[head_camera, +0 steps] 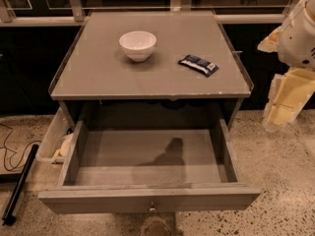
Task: Close top drawer
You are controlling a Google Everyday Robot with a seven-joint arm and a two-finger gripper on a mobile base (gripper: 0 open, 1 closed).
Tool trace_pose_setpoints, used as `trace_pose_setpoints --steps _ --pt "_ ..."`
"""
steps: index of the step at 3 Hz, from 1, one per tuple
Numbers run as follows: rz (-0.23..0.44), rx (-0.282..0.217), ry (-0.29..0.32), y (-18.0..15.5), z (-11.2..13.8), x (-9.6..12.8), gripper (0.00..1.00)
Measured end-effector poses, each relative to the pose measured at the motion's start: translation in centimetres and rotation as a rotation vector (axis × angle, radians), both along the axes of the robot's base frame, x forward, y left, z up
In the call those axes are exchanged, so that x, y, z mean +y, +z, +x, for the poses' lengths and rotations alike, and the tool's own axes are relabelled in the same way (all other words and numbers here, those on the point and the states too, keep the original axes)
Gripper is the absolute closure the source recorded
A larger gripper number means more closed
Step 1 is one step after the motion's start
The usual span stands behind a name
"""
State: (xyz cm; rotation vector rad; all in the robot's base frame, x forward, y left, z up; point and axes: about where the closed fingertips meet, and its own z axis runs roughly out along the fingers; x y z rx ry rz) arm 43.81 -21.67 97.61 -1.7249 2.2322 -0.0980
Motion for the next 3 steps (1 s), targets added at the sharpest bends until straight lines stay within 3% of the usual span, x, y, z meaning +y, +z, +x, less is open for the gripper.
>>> trace_pose_setpoints --steps 2,3 --pt "0.011 -0.011 0.027 -0.6 -0.6 -0.1 0.00" --pt "0.049 -0.023 0.080 -3.5 -3.1 0.1 0.00"
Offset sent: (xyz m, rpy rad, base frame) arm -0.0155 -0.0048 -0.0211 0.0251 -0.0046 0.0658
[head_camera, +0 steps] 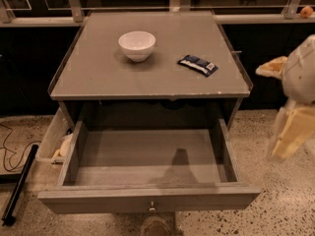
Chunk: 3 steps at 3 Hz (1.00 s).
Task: Close top drawer
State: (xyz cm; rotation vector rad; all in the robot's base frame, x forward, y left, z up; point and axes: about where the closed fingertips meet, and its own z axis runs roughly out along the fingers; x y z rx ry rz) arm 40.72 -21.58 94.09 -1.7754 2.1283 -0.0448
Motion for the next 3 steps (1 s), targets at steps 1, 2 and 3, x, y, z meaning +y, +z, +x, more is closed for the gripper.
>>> trace_pose_setpoints --steps 1,2,3 --pt "0.060 0.026 0.027 -5.6 -3.1 -0.2 0.19" --pt "0.128 0.041 0.024 -11.0 -5.4 -0.6 0.41" --pt "0.225 0.059 -0.026 -16.3 -6.9 -1.4 0.66"
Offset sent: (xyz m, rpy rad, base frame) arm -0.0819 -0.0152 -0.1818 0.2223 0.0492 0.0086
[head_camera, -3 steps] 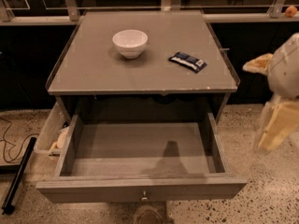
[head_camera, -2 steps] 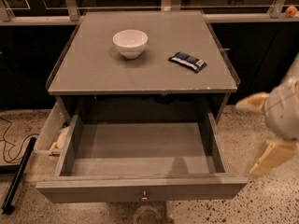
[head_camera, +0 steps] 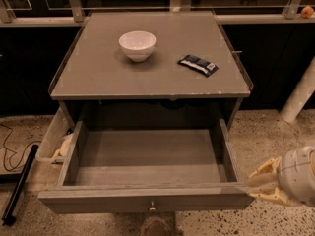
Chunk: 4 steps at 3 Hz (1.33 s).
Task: Close top drawer
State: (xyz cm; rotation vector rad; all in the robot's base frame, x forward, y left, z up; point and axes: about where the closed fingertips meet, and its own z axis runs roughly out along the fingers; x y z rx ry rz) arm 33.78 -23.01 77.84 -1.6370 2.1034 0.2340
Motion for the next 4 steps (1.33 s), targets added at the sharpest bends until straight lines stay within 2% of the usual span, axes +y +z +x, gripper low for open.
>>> trace_pose_setpoints --steps 1,2,3,4 --pt "0.002 -0.001 -0.001 -0.1 0.0 0.1 0.89" --pt "0.002 -0.001 -0.001 -0.1 0.0 0.1 1.00" --pt "0.077 0.026 -0.013 -3.0 0.0 1.1 1.00" --pt "0.188 0.027 -0.044 -6.9 1.0 2.2 1.00"
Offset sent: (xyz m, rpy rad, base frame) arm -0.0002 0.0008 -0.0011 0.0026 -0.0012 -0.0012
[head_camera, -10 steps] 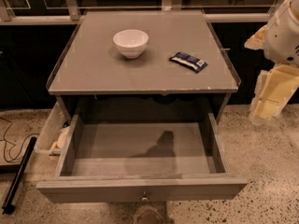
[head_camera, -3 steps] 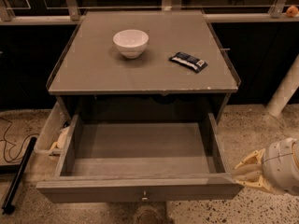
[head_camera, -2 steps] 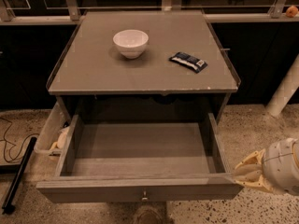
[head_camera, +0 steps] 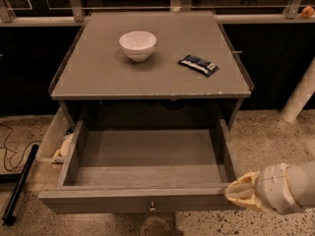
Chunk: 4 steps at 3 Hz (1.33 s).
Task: Close top drawer
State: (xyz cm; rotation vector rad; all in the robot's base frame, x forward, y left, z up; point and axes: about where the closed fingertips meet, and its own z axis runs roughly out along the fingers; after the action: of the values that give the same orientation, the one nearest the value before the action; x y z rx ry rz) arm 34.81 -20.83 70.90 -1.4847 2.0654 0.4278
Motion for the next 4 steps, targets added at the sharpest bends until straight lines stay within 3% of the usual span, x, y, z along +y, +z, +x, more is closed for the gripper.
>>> trace_pose_setpoints --steps 1,2,4 --pt "0.074 -0.010 -0.019 -2.9 1.5 1.2 1.00" --pt "0.069 -0.011 -0.016 -3.1 1.2 1.2 1.00" --pt "0.023 -0.013 0.006 -3.8 -3.3 1.0 1.00"
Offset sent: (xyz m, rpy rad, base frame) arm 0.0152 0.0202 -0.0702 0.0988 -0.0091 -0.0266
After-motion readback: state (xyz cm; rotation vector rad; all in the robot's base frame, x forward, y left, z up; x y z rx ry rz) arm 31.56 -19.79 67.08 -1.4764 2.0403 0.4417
